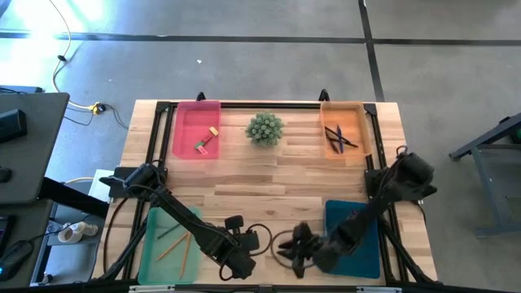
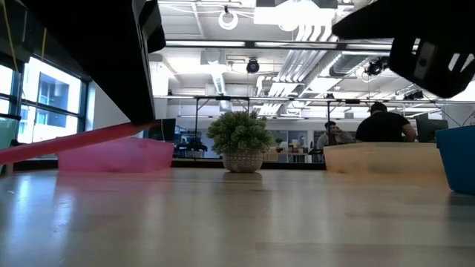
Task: Sort crayons/erasers/pens/pencils in bins
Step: Put the pink pencil into the green bin
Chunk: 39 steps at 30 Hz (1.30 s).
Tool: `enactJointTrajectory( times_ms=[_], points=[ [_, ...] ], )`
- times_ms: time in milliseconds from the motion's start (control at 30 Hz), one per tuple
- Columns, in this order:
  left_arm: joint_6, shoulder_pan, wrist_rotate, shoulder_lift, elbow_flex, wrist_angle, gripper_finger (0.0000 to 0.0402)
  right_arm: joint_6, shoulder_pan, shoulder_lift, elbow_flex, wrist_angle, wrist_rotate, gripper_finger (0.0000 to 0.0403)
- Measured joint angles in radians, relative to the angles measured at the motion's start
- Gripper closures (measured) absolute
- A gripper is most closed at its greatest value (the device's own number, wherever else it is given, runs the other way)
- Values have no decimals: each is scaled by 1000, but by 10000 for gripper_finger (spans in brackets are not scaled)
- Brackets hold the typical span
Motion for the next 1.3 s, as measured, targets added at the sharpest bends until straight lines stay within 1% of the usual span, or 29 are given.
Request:
enactJointTrajectory(
  times_ms=[200, 367, 500, 600, 800, 900, 1067, 1167, 1300],
  points=[
    [-7, 4, -1, 0, 0, 1, 401, -55, 3, 138, 104, 6, -1, 304],
    [-8, 11, -4, 0, 0, 5, 401, -147, -7, 174, 121, 90, 0, 304],
    [-8, 13, -3, 0, 0, 5, 401, -178, -21, 197, 121, 88, -2, 304],
    [-8, 19, 1, 0, 0, 5, 401, -180, -28, 218, 121, 93, 11, 304],
    [-8, 34, 6, 0, 0, 9, 401, -147, -29, 279, 121, 128, 89, 304],
    [0, 41, 8, 0, 0, 11, 401, -135, -31, 305, 120, 167, 111, 304],
    [7, 59, 24, 0, 0, 47, 402, -144, -44, 327, 120, 190, 108, 302],
    [7, 66, 25, 0, 0, 75, 401, -124, -58, 331, 120, 193, 108, 291],
    [7, 76, 27, 0, 0, 77, 402, -124, -76, 332, 120, 200, 98, 263]
  ],
)
